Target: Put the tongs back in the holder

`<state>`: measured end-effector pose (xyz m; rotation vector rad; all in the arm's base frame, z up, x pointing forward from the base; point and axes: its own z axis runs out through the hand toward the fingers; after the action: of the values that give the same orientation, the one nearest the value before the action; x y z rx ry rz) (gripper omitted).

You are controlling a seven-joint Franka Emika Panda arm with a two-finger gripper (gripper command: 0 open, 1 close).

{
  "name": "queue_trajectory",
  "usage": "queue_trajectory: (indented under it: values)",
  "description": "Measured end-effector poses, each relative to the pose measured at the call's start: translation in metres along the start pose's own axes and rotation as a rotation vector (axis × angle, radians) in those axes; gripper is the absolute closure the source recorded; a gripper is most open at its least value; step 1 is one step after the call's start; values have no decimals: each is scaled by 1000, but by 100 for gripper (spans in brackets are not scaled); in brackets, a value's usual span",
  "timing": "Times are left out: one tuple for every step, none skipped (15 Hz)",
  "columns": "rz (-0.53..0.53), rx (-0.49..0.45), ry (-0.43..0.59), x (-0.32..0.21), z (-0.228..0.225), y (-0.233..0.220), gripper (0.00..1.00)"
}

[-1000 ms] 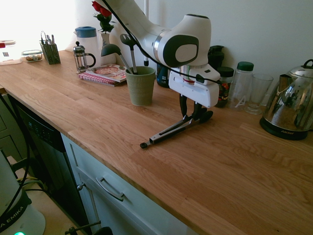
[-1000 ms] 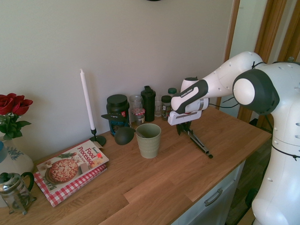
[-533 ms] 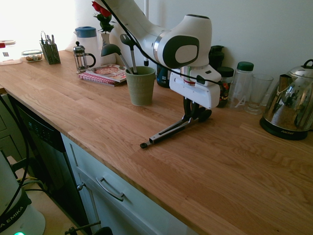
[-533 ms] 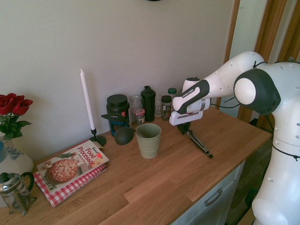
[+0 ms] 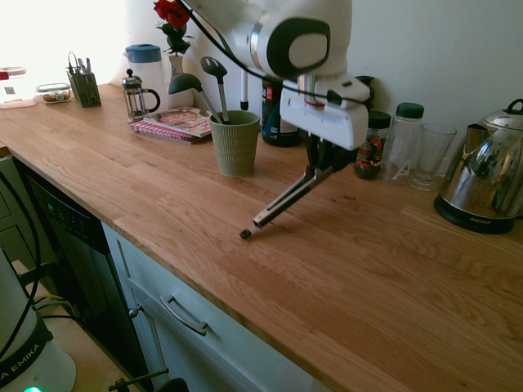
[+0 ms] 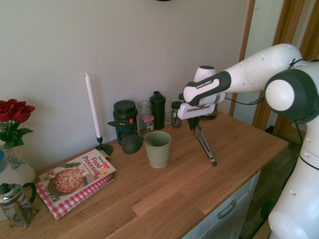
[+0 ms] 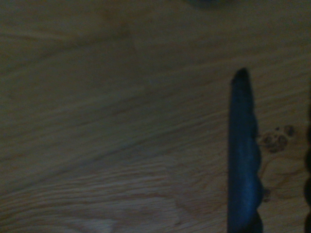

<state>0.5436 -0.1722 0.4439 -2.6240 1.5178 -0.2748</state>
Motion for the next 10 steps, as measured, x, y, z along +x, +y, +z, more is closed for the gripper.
queue_trajectory:
  values:
    - [-12, 18, 4, -5, -27, -6, 100]
    - [-21, 34, 6, -11, -52, -12, 100]
    - [-33, 47, 9, -18, -74, -19, 100]
    - [-50, 61, 13, -25, -97, -27, 100]
    - [-70, 78, 23, -33, -120, -35, 100]
    - [-94, 100, 38, -42, -144, -45, 100]
    - [-124, 132, 64, -54, -170, -58, 100]
    - [-162, 161, 94, -70, -193, -72, 100]
    - [-211, 186, 115, -90, -211, -86, 100]
    - [-260, 207, 127, -112, -223, -102, 100]
